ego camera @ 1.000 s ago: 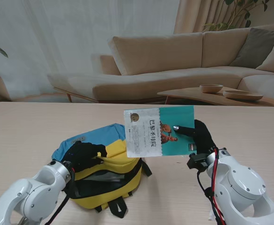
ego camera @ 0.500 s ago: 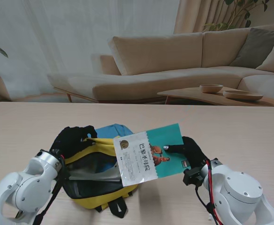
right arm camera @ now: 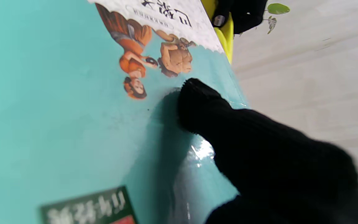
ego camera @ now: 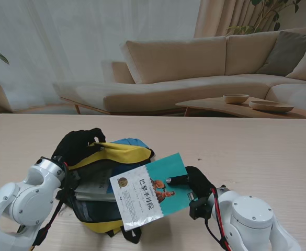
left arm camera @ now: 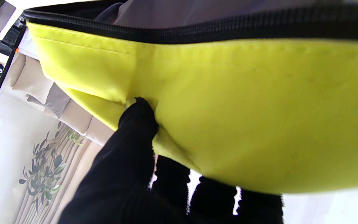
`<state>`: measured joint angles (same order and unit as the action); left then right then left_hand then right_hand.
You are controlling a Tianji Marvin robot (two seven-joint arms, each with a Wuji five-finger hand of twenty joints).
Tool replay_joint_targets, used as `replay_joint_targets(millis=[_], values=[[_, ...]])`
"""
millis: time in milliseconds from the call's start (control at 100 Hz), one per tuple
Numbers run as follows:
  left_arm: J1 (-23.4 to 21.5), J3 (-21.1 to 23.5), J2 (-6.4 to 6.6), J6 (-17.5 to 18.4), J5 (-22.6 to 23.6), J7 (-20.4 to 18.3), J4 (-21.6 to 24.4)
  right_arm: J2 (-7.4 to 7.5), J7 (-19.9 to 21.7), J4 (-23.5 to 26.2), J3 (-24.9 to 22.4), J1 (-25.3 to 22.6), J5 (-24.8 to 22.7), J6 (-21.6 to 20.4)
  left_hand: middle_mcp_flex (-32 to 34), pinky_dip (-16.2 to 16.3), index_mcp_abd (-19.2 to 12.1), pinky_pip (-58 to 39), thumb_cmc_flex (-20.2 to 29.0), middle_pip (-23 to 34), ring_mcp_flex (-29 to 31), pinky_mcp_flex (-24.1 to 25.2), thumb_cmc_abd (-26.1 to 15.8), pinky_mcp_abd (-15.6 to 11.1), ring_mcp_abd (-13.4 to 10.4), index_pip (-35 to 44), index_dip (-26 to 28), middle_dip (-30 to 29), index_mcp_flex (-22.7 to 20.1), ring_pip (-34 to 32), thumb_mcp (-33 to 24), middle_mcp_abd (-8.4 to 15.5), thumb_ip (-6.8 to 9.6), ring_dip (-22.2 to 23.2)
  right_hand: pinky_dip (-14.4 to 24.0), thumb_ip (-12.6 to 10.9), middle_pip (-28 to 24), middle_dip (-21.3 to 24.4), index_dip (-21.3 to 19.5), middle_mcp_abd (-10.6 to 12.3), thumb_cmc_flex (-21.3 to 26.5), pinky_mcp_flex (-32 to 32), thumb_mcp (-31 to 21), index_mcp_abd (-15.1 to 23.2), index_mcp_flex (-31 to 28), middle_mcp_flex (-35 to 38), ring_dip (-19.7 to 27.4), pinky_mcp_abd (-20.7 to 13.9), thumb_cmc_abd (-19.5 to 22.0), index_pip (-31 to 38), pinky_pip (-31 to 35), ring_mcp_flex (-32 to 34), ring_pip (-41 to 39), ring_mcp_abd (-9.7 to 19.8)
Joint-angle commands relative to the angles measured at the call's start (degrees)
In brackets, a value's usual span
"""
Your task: Pack books into the school bag then zip close the school bag
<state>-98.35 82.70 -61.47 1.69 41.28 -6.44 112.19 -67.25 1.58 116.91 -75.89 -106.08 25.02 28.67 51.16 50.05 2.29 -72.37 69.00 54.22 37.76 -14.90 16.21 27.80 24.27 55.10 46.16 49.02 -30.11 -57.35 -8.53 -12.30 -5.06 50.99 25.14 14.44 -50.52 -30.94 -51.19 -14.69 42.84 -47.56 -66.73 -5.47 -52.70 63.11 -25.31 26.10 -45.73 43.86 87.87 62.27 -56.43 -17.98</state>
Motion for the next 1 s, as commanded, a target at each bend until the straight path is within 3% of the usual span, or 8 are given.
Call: replay_joint_targets(millis=[0,10,80,500,990], values=[[0.65,0.09,-0.43,0.00,-0.28,-0.68,1.28,-1.17,0.68,0.30,1.22,0.15,0.53,0.41,-0.87,1.91,-0.90,-3.11,4.96,2.96,1.53,-0.06,-4.98,1.93,1.77,6.64,3.88,-0.74,1.03,-2.08,0.73,-1.60,1.73,1.15,1.26,-1.68,-3.97,-0.88,-5.04,-0.66,7.83,-1.84,-8.55,10.12,-10.60,1.34,-0.02,0.70,5.32,11.74,4.27,4.23,-3.49,-1.02],[0.71,0.08,-0.43,0.02,-0.29,-0.69,1.27,-1.22,0.52,0.29,1.41,0.22,0.57,0.57,-0.60,1.95,-0.95,-3.13,4.96,3.21,1.57,-0.11,-4.98,1.91,1.70,6.67,3.93,-0.72,1.02,-2.09,0.75,-0.11,1.75,1.15,1.26,-1.68,-3.99,-0.87,-5.03,-0.66,7.84,-1.82,-8.55,10.12,-10.59,1.36,-0.01,0.69,5.33,11.74,4.26,4.23,-3.49,-1.03],[1.09,-0.04,-0.45,-0.02,-0.62,-0.71,1.20,-1.63,-0.91,0.21,2.87,0.69,0.69,1.49,-0.82,2.08,-0.85,-3.12,4.97,3.16,1.63,-0.13,-4.97,1.94,1.72,6.67,4.06,-1.08,1.04,-2.11,0.66,-1.66,1.85,1.14,1.23,-1.64,-4.01,-0.78,-4.97,-0.63,7.82,-1.79,-8.52,10.10,-10.52,1.33,0.06,0.65,5.34,11.76,4.24,4.10,-3.41,-0.92],[0.22,-0.28,-0.40,0.94,-0.49,-0.81,2.57,-6.21,-12.90,-1.58,10.95,5.25,5.49,9.93,-0.98,2.05,-0.88,-2.59,4.97,3.74,1.35,0.09,-5.11,1.96,1.59,6.67,4.77,-1.59,1.14,-1.90,0.56,-0.18,1.78,1.04,1.04,-1.33,-4.39,-0.07,-4.60,-0.53,7.90,-1.65,-8.47,9.95,-9.98,0.82,0.55,0.52,5.74,11.96,4.13,3.94,-3.13,-0.66],[-2.39,0.73,-0.48,1.64,-0.45,-0.35,4.45,-11.07,-21.89,-6.32,17.16,10.42,11.39,15.89,-1.18,1.81,-0.93,-2.29,4.96,3.79,0.92,0.54,-5.25,1.75,1.54,6.45,5.23,-1.76,1.20,-1.43,0.54,0.24,1.78,0.93,0.52,-1.27,-4.84,0.81,-3.66,-0.31,7.93,-1.59,-7.99,10.08,-8.78,0.19,0.97,0.43,6.40,12.92,3.34,3.53,-2.82,-0.47]])
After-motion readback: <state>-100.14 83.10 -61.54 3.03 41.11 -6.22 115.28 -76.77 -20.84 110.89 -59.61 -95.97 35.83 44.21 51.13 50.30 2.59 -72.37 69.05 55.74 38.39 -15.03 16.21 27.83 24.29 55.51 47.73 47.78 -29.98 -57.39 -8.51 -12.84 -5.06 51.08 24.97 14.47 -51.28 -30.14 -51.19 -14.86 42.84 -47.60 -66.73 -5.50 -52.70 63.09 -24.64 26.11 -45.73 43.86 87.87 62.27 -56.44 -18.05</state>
